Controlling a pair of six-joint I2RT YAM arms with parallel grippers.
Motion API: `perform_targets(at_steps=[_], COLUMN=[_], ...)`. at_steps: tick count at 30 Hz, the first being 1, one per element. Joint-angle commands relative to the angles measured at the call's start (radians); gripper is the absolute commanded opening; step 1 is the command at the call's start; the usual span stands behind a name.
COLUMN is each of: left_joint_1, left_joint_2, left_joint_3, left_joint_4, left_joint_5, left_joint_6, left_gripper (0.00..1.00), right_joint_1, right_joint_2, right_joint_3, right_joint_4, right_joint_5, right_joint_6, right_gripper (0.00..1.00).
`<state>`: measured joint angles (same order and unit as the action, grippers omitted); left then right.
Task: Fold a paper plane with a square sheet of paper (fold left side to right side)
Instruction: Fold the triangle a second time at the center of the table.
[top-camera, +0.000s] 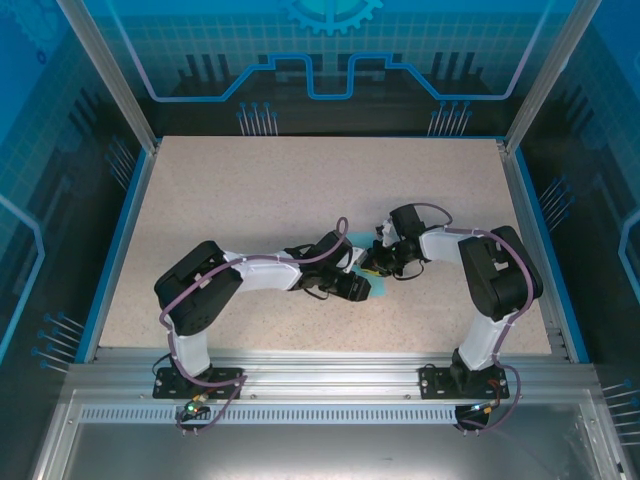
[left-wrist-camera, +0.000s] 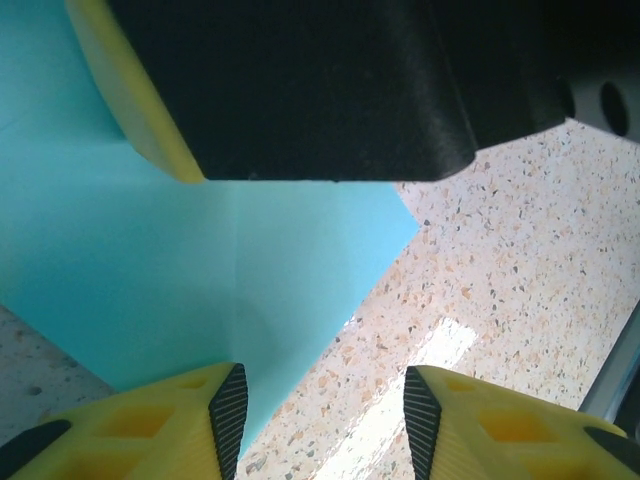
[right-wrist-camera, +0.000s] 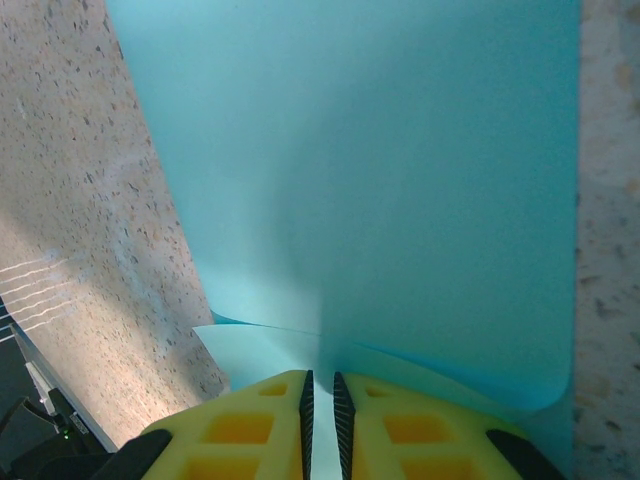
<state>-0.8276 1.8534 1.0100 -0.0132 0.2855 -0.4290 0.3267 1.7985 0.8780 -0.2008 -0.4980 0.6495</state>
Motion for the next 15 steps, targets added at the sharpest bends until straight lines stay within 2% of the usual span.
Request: perform_targets(at_steps=[1, 9, 15], left_joint_1=[-0.003, -0.003, -0.005], left_joint_2=[0.012, 0.028, 0.035], left_joint_3=[-0.026, -0.054, -0.059], left_joint_4=[-0.026, -0.028, -0.029], left_joint_5=[-0.017, -0.024, -0.025], left_joint_6=[-0.015, -0.018, -0.019], left_gripper=[0.49, 0.48, 0.44], right_joint_1=[0.003, 0.003, -0.003], right_joint_2=[0.053, 0.046, 0.003], right_joint_3=[-0.010, -0.004, -0.004], right_joint_4=[-0.075, -0.069, -0.052], right_joint_5=[0.073, 0.053, 0.020], right_joint_6=[-0.021, -0.026, -0.040], right_gripper=[0.18, 0.17, 0.13])
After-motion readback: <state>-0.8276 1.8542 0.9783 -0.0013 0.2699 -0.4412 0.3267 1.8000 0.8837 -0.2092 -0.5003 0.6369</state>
